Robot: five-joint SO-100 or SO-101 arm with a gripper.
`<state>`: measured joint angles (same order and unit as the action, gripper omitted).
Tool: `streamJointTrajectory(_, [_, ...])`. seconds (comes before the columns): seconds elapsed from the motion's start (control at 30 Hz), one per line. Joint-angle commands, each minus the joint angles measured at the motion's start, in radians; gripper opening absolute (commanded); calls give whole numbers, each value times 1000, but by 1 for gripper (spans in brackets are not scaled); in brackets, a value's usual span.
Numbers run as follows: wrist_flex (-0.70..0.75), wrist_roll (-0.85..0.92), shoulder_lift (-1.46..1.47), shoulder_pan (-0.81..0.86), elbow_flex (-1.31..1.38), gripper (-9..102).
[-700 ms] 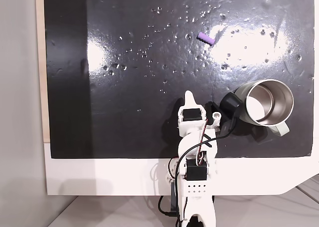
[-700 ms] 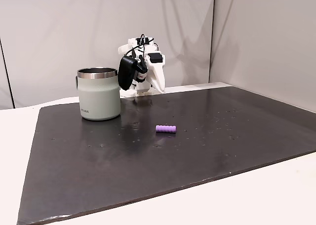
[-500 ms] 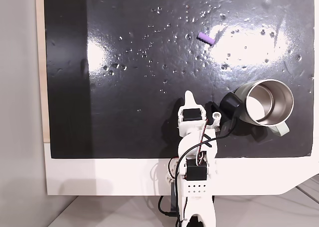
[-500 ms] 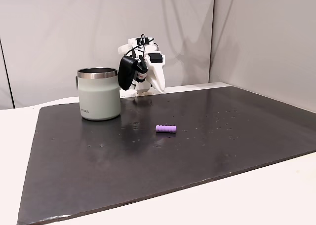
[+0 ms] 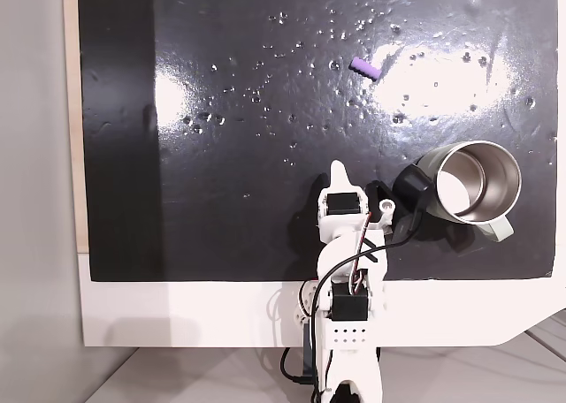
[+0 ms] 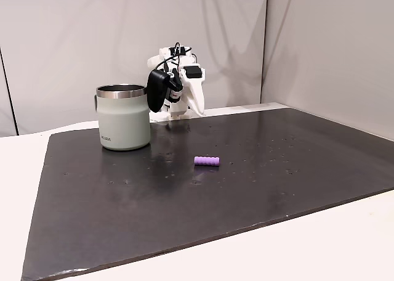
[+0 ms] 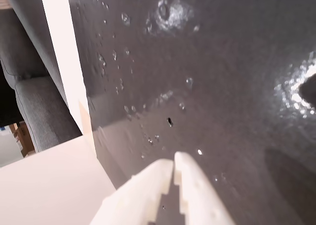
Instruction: Grasp a pengrip and put it in the cup.
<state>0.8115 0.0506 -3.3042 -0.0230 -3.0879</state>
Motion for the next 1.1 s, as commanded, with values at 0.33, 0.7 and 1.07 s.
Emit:
streamJointTrajectory(0.33, [-37,-35,629,-11,588,0])
streamJointTrajectory(0.7, [63,-104,1230,21,1111,0])
streamJointTrajectory(1.07, [287,-334,1697,60,1609,0])
